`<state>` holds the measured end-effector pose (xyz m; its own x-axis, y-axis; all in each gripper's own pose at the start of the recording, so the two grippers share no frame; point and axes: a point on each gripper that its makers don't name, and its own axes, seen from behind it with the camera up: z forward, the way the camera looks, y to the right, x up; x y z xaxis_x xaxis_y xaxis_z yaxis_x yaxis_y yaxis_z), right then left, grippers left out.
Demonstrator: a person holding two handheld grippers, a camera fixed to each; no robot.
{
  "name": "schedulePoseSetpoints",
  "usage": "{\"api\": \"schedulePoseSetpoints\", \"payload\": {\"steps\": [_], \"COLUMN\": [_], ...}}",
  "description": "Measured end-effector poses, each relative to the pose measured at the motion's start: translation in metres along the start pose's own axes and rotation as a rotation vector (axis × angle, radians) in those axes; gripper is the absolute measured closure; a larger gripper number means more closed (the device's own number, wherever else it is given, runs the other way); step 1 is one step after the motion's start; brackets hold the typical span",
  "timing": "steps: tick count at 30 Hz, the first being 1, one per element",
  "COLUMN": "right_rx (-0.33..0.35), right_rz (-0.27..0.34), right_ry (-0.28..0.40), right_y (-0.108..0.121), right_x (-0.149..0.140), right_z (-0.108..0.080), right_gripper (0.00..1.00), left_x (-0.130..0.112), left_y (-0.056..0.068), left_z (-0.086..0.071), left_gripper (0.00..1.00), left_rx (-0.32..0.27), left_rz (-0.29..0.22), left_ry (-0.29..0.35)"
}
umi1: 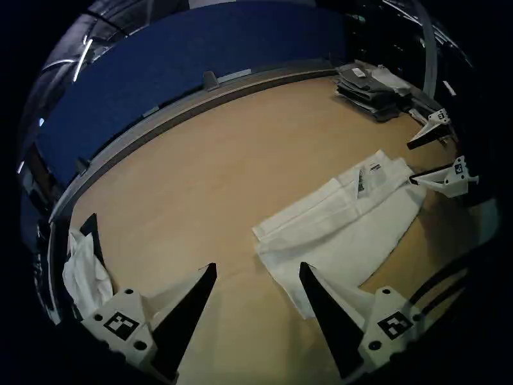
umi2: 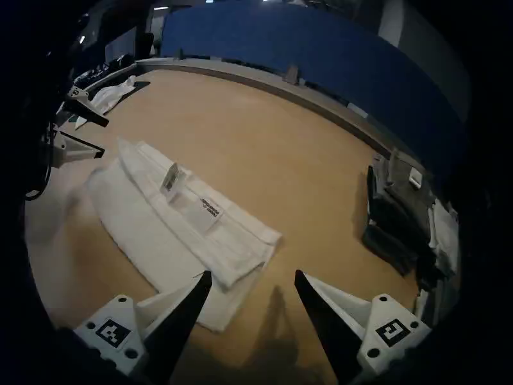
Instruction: Fold towel
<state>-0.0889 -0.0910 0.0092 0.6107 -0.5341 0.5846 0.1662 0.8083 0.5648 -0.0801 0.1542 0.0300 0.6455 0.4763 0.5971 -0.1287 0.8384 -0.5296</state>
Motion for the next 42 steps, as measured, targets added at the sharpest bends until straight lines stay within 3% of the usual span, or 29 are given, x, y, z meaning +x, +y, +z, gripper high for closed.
{"api": "schedulePoseSetpoints", "payload": {"steps": [8,33,42], "right_rx": [-0.013,-0.074,-0.07], "right_rz": [0.0,0.016,0.03], "right_ry": [-0.005,0.027,0.034], "right_y": [0.005,0.039,0.042], "right_x": [0.0,0.041,0.046], "right_z": [0.009,0.042,0.043], "right_gripper": [0.0,0.0,0.0], "left_x": [-0.002,-0.005,-0.005], "left_y": [0.001,-0.005,-0.005], "left_z": [-0.001,0.0,0.002], "left_gripper": [0.3,0.19,0.14], "left_rx": [0.0,0.015,0.014], "left_rz": [0.005,0.001,0.001], "left_ry": [-0.002,-0.01,-0.011]}}
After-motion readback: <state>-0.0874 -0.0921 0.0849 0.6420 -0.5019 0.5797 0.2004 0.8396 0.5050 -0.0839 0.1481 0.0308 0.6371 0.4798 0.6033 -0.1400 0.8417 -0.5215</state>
